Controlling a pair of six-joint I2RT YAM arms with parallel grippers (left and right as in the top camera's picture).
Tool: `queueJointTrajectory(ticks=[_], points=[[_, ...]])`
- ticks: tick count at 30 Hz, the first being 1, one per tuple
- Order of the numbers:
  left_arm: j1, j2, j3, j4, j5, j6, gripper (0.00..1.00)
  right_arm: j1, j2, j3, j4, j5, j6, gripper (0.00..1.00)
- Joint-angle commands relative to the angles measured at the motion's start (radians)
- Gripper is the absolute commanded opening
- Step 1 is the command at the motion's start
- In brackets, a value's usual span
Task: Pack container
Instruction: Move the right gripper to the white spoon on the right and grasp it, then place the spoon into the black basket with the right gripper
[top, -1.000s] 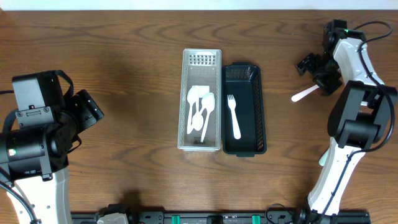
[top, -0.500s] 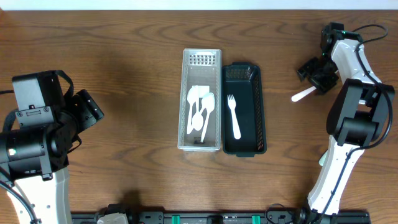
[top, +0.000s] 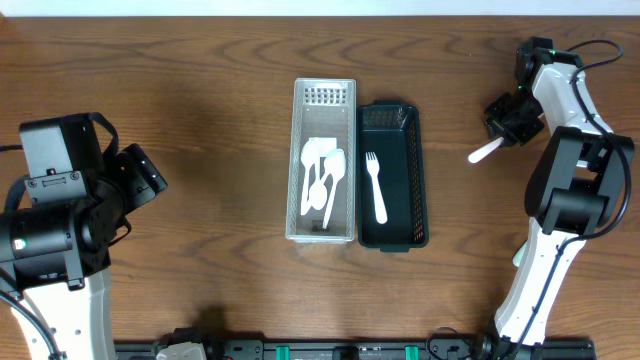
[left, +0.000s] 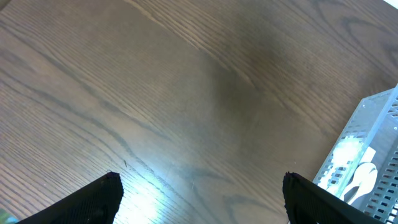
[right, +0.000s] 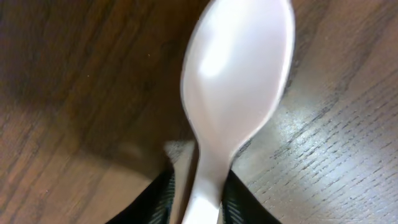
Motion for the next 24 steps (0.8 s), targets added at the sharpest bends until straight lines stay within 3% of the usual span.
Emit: queueJointTrajectory(ticks=[1, 8, 11, 19, 24], points=[[0.004, 0.003, -0.003, -0.004, 0.006, 0.008, 0.85, -0.005, 0.050, -0.003, -0.002, 0.027, 0.001, 0.23], [0.004, 0.003, -0.003, -0.005, 0.006, 0.008, 0.85, -0.005, 0.050, -0.003, 0.005, 0.027, -0.010, 0.15], [0.004, 0.003, -0.003, -0.005, 0.006, 0.008, 0.85, -0.003, 0.050, -0.003, 0.004, 0.036, -0.033, 0.01], [0.004, 0.003, -0.003, -0.004, 0.006, 0.009, 0.85, 0.028, -0.021, -0.001, -0.032, 0.063, -0.101, 0.01], [0.004, 0.003, -0.003, -0.005, 0.006, 0.009, 0.85, 0.103, -0.219, -0.001, -0.049, 0.053, -0.174, 0.01]])
